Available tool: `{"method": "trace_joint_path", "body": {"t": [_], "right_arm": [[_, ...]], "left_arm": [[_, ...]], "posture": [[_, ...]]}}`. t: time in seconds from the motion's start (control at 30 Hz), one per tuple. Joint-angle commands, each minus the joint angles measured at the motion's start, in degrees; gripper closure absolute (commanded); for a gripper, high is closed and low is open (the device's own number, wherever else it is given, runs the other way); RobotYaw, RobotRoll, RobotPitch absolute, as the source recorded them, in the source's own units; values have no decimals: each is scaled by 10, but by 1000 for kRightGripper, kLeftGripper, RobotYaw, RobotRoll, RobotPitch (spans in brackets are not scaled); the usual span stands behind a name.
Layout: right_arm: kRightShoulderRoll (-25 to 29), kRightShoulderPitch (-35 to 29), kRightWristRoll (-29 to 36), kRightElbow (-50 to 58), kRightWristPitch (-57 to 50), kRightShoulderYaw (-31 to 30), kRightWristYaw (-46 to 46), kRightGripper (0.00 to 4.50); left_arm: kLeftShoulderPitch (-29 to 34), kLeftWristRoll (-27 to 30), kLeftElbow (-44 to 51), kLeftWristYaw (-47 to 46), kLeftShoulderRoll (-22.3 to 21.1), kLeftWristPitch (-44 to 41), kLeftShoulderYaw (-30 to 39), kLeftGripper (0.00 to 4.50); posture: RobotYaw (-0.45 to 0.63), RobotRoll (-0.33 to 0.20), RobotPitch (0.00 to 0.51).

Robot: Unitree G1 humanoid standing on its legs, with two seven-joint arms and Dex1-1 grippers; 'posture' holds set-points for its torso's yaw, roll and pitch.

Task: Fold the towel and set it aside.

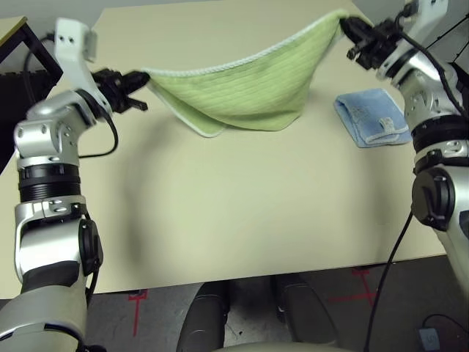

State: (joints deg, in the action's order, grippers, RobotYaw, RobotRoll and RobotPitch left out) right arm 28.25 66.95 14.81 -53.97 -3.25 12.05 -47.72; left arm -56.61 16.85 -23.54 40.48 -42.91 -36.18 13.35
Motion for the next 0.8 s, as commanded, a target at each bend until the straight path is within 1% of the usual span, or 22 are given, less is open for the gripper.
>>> {"method": "trace_joint_path", "body": {"t": [0.03,0.1,0.2,0.3,0.43,0.53,0.57,0.6,0.67,0.7,0.77,0.8], "right_arm": [[18,-9,30,45,-75,11,-25,4500],[34,-8,41,56,-120,9,-52,4500],[54,-3,60,60,-182,9,-88,4500],[82,11,55,36,-242,-14,-144,4500],[95,19,31,21,-277,-54,-197,4500],[90,30,-2,-4,-260,-84,-198,4500],[84,38,-14,-18,-240,-89,-183,4500],[75,48,-28,-37,-206,-88,-144,4500],[54,69,-58,-79,-124,-82,-32,4500],[47,77,-68,-94,-96,-79,4,4500],[27,103,-74,-125,-3,-57,96,4500],[18,118,-66,-134,46,-39,136,4500]], "left_arm": [[-9,4,21,34,-44,-42,-16,4490],[-6,9,30,67,-74,-66,-28,4490],[8,16,37,108,-107,-94,-39,4490],[31,35,53,154,-137,-136,-46,4490],[48,40,50,171,-145,-152,-50,4490],[54,35,33,178,-144,-151,-57,4490],[53,31,21,184,-144,-142,-62,4490],[42,29,1,184,-138,-137,-63,4490],[5,7,-61,155,-122,-100,-66,4490],[-10,-3,-86,143,-116,-83,-68,4490],[-78,-57,-197,37,-89,54,-69,4490],[-112,-65,-243,6,-73,119,-60,4490]], "posture": [[-76,0,192],[-74,0,195],[-75,0,200],[-69,0,209],[-66,0,214],[-64,0,219],[-62,0,219],[-60,0,222],[-62,0,223],[-61,0,223],[-55,0,225],[-52,0,226]]}}
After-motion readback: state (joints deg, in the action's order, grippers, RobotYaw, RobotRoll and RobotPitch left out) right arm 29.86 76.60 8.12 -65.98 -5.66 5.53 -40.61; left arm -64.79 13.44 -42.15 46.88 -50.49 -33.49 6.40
